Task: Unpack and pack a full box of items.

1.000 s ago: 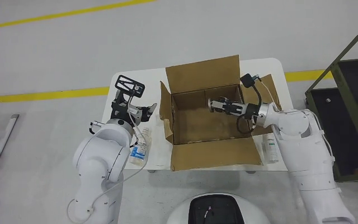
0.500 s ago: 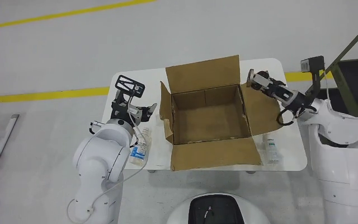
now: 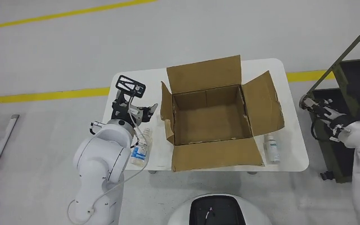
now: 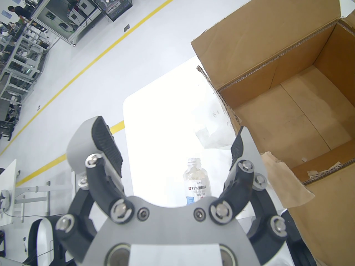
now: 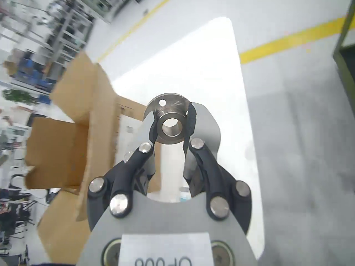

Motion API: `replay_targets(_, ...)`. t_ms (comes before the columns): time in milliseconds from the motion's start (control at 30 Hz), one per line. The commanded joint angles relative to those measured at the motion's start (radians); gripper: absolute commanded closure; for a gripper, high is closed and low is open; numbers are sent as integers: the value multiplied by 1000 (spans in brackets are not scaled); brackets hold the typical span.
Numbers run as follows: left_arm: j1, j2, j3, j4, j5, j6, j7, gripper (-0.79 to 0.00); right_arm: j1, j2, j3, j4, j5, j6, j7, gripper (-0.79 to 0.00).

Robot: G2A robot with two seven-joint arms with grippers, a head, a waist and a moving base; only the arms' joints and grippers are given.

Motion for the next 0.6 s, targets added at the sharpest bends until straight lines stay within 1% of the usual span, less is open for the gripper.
replay_targets(0, 0, 0, 0, 0, 0, 0, 0, -785, -2, 2, -39, 27, -78, 37, 19, 0)
replay_targets(100, 0, 0, 0, 0, 0, 0, 0, -785, 2, 9, -99, 58, -209, 76, 55, 0)
replay_targets(167, 0, 0, 0, 0, 0, 0, 0, -785, 5, 12, -122, 66, -254, 85, 79, 0)
replay_targets(233, 0, 0, 0, 0, 0, 0, 0, -785, 6, 19, -157, 70, -353, 89, 134, 0)
replay_targets(333, 0, 0, 0, 0, 0, 0, 0, -785, 12, 26, -187, 69, -427, 90, 195, 0)
replay_targets(567, 0, 0, 0, 0, 0, 0, 0, -785, 18, 34, -231, 72, -495, 79, 286, 0)
